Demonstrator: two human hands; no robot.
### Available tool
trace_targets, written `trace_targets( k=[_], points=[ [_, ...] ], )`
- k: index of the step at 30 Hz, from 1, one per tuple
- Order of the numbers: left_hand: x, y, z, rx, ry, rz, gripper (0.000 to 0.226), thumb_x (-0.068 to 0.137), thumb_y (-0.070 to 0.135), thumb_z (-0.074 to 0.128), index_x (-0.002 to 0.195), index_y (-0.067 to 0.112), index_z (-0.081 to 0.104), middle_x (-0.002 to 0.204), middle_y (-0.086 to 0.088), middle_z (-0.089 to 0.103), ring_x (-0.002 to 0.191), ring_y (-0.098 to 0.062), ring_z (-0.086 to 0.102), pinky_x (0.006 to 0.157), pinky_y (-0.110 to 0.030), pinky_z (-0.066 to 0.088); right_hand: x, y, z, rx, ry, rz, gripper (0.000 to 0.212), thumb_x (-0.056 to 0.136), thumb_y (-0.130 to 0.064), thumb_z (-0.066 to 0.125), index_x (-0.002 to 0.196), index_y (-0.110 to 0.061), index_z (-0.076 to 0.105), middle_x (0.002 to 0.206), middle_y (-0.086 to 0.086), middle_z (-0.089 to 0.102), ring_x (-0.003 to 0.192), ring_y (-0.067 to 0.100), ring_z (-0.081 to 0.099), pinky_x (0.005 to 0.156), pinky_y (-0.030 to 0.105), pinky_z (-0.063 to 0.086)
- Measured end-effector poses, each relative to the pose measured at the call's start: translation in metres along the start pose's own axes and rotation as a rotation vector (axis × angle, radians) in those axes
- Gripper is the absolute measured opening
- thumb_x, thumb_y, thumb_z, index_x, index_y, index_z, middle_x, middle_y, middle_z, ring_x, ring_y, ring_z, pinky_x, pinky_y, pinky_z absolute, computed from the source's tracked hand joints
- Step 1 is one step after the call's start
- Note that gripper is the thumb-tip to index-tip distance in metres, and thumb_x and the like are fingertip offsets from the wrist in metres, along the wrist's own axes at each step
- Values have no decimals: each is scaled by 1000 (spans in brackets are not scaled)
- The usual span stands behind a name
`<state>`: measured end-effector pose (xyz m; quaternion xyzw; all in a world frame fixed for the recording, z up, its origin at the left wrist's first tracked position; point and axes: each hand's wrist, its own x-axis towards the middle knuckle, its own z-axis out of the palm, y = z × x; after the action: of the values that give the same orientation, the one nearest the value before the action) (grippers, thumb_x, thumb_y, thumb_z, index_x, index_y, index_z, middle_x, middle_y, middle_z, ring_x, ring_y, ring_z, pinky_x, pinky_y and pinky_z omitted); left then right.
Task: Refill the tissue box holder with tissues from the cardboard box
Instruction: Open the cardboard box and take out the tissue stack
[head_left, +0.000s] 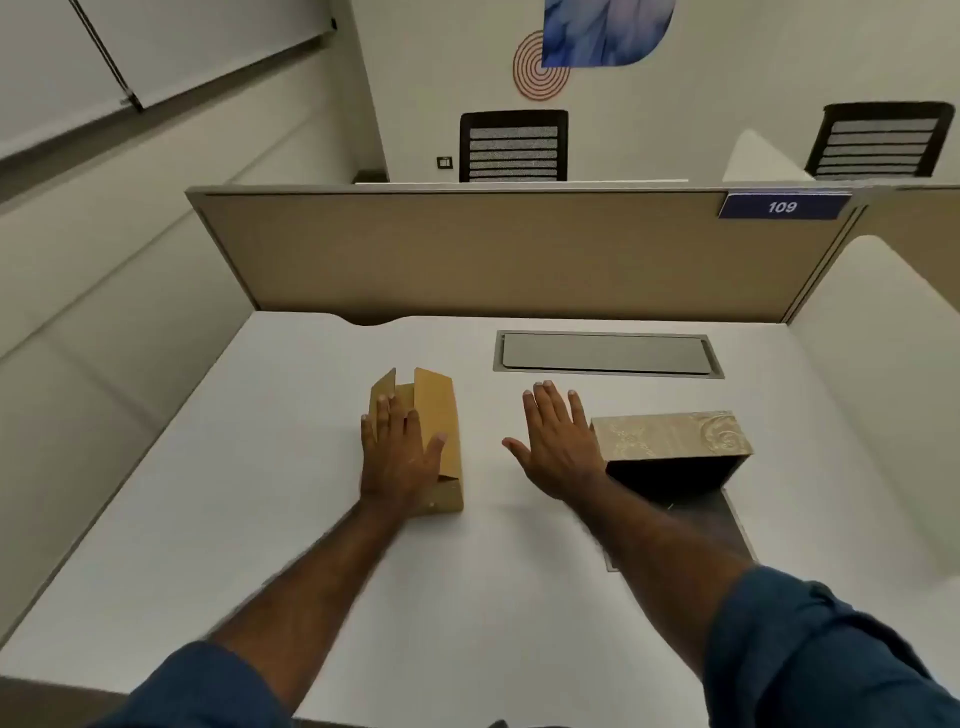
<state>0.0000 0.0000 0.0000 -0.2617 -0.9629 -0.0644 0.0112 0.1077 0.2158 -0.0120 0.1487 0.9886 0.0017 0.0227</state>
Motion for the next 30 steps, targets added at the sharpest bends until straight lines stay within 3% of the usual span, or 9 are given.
trace_targets(
  k=[6, 10, 17, 21, 24, 30],
  points=[
    [-6, -10, 14, -16, -76, 43, 74, 105, 59, 23, 160, 9, 32, 174, -15, 11, 161, -32, 1, 130, -53, 4, 6, -32, 15, 61, -53, 53, 84, 110, -66, 14, 173, -12, 4, 182, 12, -2, 168, 30, -8, 133, 57, -2],
    [-7, -17, 15, -99, -51, 77, 61, 109, 48, 28, 156, 10, 41, 172, -16, 18, 161, -33, 10, 130, -53, 12, 15, -60, 17, 225, -12, 91, 77, 111, -63, 19, 173, -16, 17, 182, 9, 10, 168, 28, 4, 135, 55, 5],
    [0, -37, 15, -245, 6, 76, 48, 108, 32, 42, 148, 6, 50, 170, -14, 27, 159, -35, 21, 126, -52, 21, 23, -115, 18, 456, 143, 84, 76, 107, -69, 39, 162, -17, 44, 171, 8, 41, 156, 28, 41, 127, 48, 33],
    [0, -62, 13, -286, 60, 90, 46, 102, 27, 56, 142, 5, 58, 164, -15, 39, 152, -37, 36, 122, -53, 35, 28, -144, 15, 530, 191, 125, 78, 104, -70, 45, 159, -16, 48, 169, 9, 46, 153, 29, 46, 124, 48, 39],
    [2, -82, 10, -253, 87, 78, 41, 101, 20, 58, 140, 5, 61, 164, -14, 41, 152, -36, 37, 120, -52, 39, 33, -160, 13, 531, 203, 136, 82, 99, -73, 50, 158, -17, 49, 169, 9, 44, 154, 29, 44, 123, 49, 39],
    [3, -126, 9, -216, 163, 85, 40, 94, 14, 66, 133, 4, 63, 156, -21, 49, 145, -40, 45, 115, -56, 42, 37, -181, 10, 593, 219, 228, 67, 102, -45, 65, 158, -13, 48, 166, 10, 48, 151, 30, 47, 122, 49, 42]
  ],
)
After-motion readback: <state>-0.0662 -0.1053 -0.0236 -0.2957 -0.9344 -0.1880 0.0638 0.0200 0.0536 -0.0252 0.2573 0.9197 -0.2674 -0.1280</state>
